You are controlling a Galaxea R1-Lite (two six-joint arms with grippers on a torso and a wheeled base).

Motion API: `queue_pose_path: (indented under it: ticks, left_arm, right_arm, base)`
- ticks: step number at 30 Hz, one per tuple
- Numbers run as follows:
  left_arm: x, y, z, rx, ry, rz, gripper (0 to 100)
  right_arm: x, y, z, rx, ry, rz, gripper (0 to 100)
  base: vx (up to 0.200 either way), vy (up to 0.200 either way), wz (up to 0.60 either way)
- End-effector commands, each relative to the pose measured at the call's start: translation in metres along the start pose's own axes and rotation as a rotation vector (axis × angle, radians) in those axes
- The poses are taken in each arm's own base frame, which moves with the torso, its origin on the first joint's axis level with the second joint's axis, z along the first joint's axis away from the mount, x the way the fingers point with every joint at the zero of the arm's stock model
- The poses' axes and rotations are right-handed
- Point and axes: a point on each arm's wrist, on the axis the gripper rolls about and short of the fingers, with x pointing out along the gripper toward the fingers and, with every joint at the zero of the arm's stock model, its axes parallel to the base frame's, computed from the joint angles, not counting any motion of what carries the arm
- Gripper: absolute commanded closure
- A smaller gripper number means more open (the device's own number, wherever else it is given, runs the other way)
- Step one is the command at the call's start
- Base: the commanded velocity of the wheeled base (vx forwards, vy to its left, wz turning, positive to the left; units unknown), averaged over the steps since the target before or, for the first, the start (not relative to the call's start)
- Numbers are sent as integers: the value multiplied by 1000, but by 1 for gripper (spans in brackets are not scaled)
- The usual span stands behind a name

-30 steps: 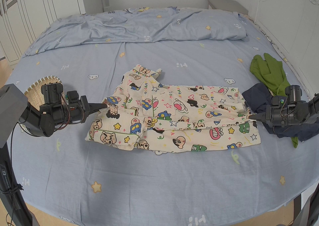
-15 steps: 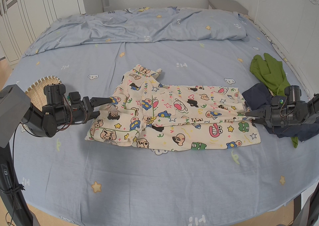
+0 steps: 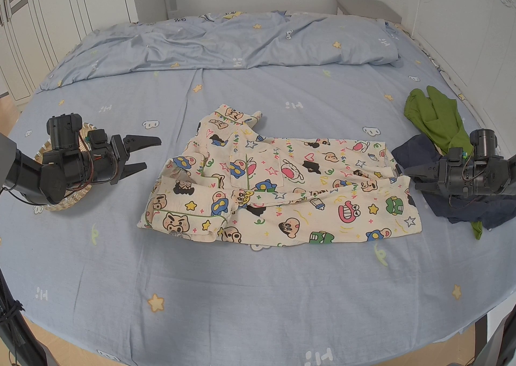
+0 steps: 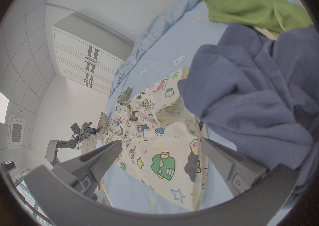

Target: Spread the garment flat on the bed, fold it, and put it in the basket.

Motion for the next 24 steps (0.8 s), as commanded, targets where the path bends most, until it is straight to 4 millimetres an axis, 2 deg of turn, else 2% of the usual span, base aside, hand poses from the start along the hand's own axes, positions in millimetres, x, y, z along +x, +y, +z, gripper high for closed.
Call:
queue_pose_path:
  ticks: [1,2,5,6,7,8,9,10,12,16,19,24]
  left_arm:
    - [-5,-49,-4,65,-5,-61,0]
    - [-3,-54,-7,69,-4,-64,0]
    - [18,-88,-27,73,6,-71,0]
    - [21,-92,-30,73,10,-72,0]
    - [35,-109,-48,81,48,-88,0]
    - [37,-111,-51,81,57,-92,0]
    - [47,-122,-61,89,100,-118,0]
    - [47,-124,-62,90,101,-121,0]
    - [62,-137,-73,93,163,-146,0]
    - [86,-148,-95,77,306,-113,0]
    - [96,-145,-112,106,372,-65,0]
    - [111,-137,-133,142,385,20,0]
  right_arm:
    - [-22,21,10,-46,-56,3,0]
    - [-24,22,10,-49,-61,2,0]
    - [-33,33,11,-61,-83,5,0]
    - [-34,34,11,-62,-84,4,0]
    - [-39,40,12,-73,-95,6,0]
    - [-38,40,12,-76,-94,7,0]
    - [-41,47,11,-87,-97,13,0]
    - [-41,47,10,-87,-98,12,0]
    - [-45,53,8,-97,-102,15,0]
    - [-44,62,4,-111,-94,27,0]
    - [-44,64,4,-121,-100,31,0]
    - [-44,63,3,-130,-107,32,0]
  base:
    - [0,0,0]
    - [0,0,0]
    - [0,0,0]
    - [0,0,0]
    - [0,0,0]
    - [0,0,0]
    - [0,0,0]
    - [0,0,0]
    - [0,0,0]
    - [0,0,0]
    - [0,0,0]
    - [0,0,0]
